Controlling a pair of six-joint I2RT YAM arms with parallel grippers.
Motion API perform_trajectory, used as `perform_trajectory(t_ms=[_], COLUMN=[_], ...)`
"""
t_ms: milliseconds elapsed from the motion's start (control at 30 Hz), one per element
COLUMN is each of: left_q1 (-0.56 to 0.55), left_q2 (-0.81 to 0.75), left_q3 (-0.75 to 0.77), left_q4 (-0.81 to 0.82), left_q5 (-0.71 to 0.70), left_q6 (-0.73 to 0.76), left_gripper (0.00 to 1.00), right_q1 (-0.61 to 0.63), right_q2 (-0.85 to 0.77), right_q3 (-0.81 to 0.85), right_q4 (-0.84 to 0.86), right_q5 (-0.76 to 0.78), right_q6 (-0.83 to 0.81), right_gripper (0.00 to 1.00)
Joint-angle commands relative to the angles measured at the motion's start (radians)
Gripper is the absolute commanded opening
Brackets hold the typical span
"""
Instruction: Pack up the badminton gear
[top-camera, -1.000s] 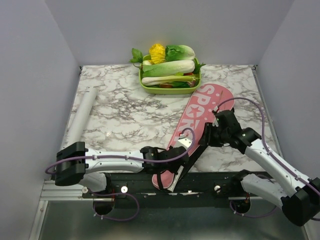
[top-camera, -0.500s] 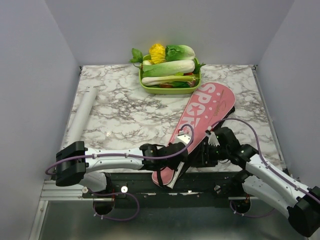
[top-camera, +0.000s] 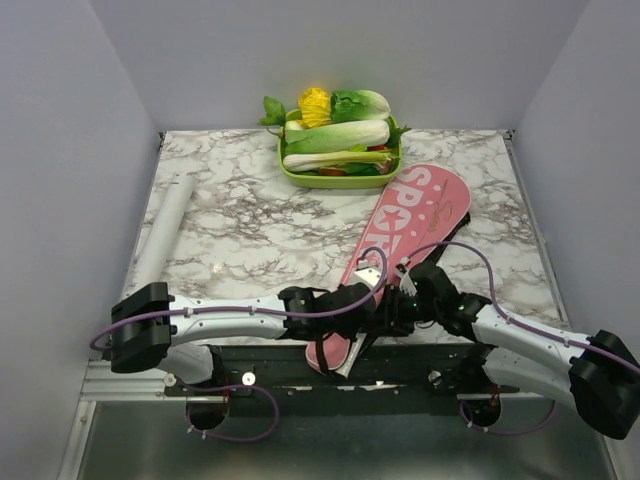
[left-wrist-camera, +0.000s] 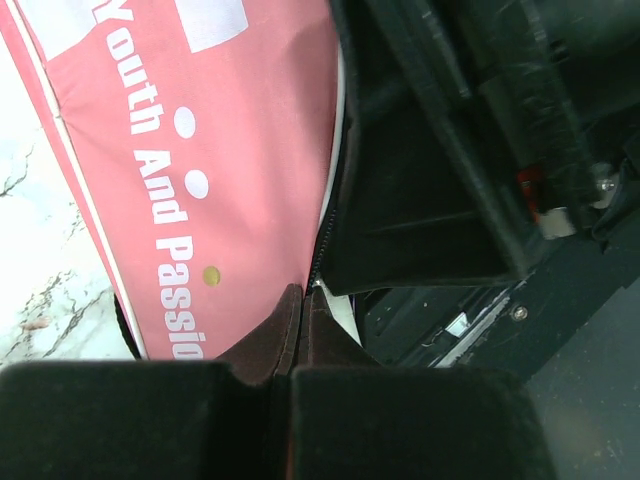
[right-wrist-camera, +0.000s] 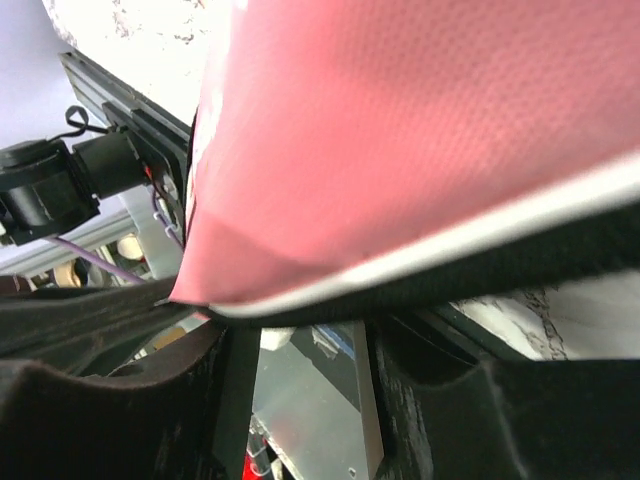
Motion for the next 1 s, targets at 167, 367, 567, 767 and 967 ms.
perform_trajectory(t_ms=[167, 367, 567, 767, 967], left_q1=[0.013, 0.067, 0.191, 0.259, 0.263], left_q2=[-0.081, -0.194, -0.236, -0.140, -0.035], left_q3=[0.021, -0.019, -0.134, -0.238, -0.316], left_q4=[0.031, -0.026, -0.049, 0.027, 0.150], left_q5=[-0.035, -0.060, -0.085, -0.066, 0.018], left_q6=[0.027, 0.049, 0.001, -0.016, -0.042], left_gripper=[0.23, 0.37, 0.38, 0.34, 0.31], right_q1=[0.055, 0.058, 0.058, 0.058, 0.058], right_q2=[0.102, 0.107, 0.151, 0.182, 0.140], right_q3=[-0.091, -0.140, -0.143, -0.148, -0.168], right_q4=[0.270, 0.317, 0.352, 0.403, 0.417], right_q5=[0.097, 0.164, 0.186, 0.195, 0.229], right_q6=[0.157, 0.203, 0.208, 0.225, 0.243], right_gripper=[0.44, 0.32, 0.28, 0.28, 0.28])
